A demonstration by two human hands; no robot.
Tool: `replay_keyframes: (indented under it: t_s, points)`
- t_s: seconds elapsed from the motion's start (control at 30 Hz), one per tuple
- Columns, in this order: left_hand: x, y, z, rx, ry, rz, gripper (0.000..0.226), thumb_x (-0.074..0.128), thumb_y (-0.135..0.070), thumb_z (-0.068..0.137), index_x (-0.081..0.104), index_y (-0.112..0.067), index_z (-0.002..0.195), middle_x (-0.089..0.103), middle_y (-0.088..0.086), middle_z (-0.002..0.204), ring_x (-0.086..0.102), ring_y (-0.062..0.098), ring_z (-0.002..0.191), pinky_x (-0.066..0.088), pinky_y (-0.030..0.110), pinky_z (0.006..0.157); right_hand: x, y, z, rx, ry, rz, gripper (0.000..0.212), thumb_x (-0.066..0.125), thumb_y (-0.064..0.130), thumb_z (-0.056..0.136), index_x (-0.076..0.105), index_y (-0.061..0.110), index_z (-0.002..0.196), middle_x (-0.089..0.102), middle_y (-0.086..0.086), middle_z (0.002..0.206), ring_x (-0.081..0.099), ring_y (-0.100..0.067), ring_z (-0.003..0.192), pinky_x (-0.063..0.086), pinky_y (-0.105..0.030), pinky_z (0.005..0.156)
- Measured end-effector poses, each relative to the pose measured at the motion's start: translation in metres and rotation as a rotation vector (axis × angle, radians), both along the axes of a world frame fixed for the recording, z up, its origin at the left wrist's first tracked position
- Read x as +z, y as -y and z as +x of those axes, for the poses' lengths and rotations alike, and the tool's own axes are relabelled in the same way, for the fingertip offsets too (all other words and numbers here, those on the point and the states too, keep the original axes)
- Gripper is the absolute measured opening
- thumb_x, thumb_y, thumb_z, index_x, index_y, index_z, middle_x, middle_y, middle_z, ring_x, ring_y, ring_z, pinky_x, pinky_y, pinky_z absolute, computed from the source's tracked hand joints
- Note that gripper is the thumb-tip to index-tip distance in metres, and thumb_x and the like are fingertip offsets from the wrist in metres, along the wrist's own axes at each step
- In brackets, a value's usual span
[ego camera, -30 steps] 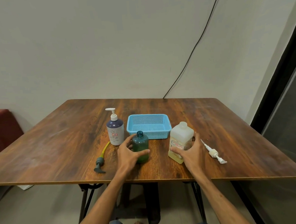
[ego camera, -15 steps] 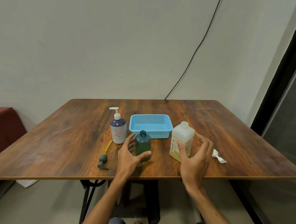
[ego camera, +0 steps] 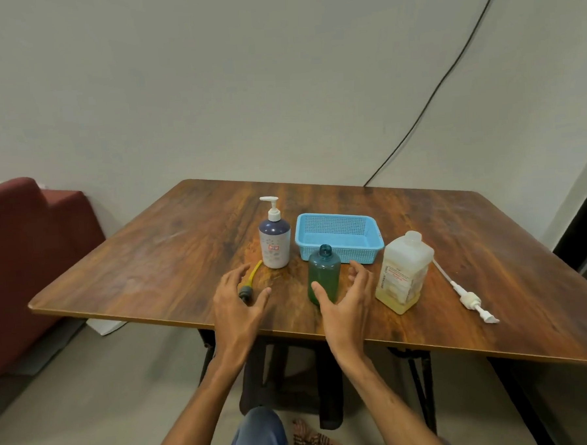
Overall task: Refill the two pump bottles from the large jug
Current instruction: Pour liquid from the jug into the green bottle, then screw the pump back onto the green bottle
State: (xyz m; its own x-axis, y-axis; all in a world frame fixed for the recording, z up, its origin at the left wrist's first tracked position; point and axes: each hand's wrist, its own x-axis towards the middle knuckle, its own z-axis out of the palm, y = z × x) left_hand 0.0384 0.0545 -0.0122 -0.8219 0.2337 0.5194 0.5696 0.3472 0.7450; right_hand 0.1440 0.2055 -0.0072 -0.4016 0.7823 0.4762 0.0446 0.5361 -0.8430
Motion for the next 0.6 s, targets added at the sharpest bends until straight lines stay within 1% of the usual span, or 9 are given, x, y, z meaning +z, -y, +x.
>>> replay_keyframes:
  t_s: [0.1,0.17,0.2,0.3,0.37,0.5,0.6]
  points:
    - [-0.013,0.004,-0.010,0.068,0.060,-0.085,0.067,0.079,-0.044,0.076,0.052,-0.022,0.133,0.054,-0.001,0.129,0.053,0.014,0.115,0.049,0.035,0.096,-0.005,0.000,-0.013,0.021,0.044,-0.048,0.081,0.084,0.038,0.076,0.037,0.023,0.140,0.046,0.004,0.135,0.048,-0.012,0.124,0.048,-0.034,0.098]
    - [-0.022,0.005,-0.013,0.098,0.092,-0.143,0.066,0.077,-0.048,0.076,0.052,-0.023,0.131,0.055,-0.002,0.127,0.051,0.014,0.115,0.048,0.035,0.095,-0.009,-0.001,-0.020,0.047,0.073,-0.078,0.084,0.084,0.039,0.075,0.036,0.024,0.142,0.045,0.005,0.138,0.047,-0.012,0.126,0.046,-0.029,0.097]
    - [-0.025,0.006,-0.015,0.109,0.105,-0.163,0.064,0.077,-0.048,0.076,0.053,-0.023,0.130,0.055,-0.002,0.126,0.050,0.015,0.114,0.048,0.036,0.095,-0.011,-0.001,-0.023,0.053,0.088,-0.083,0.084,0.084,0.040,0.075,0.035,0.025,0.142,0.046,0.006,0.138,0.047,-0.013,0.126,0.046,-0.030,0.098]
    - [-0.030,0.005,-0.017,0.154,0.109,-0.212,0.054,0.075,-0.047,0.077,0.059,-0.022,0.122,0.059,-0.001,0.118,0.051,0.018,0.109,0.047,0.039,0.092,-0.015,-0.003,-0.027,0.046,0.121,-0.078,0.083,0.083,0.043,0.075,0.035,0.026,0.142,0.047,0.007,0.137,0.047,-0.013,0.127,0.046,-0.041,0.104]
    - [-0.029,0.002,-0.018,0.201,0.103,-0.233,0.049,0.075,-0.046,0.078,0.061,-0.022,0.118,0.060,-0.001,0.114,0.052,0.018,0.106,0.046,0.038,0.090,-0.017,-0.005,-0.030,0.048,0.130,-0.087,0.081,0.083,0.041,0.076,0.037,0.025,0.141,0.049,0.007,0.135,0.047,-0.012,0.125,0.046,-0.045,0.104]
    - [-0.025,-0.001,-0.019,0.238,0.077,-0.219,0.038,0.077,-0.039,0.079,0.064,-0.022,0.109,0.065,-0.001,0.105,0.054,0.017,0.097,0.050,0.041,0.085,-0.019,-0.008,-0.032,0.059,0.144,-0.109,0.076,0.082,0.042,0.076,0.039,0.029,0.137,0.052,0.010,0.128,0.048,-0.009,0.118,0.048,-0.045,0.101]
    - [-0.025,0.000,-0.021,0.230,0.072,-0.185,0.030,0.076,-0.033,0.079,0.066,-0.023,0.105,0.067,-0.002,0.101,0.058,0.014,0.094,0.052,0.037,0.084,-0.019,-0.011,-0.032,0.075,0.153,-0.114,0.073,0.083,0.041,0.075,0.041,0.030,0.133,0.049,0.016,0.119,0.047,-0.005,0.113,0.048,-0.038,0.098]
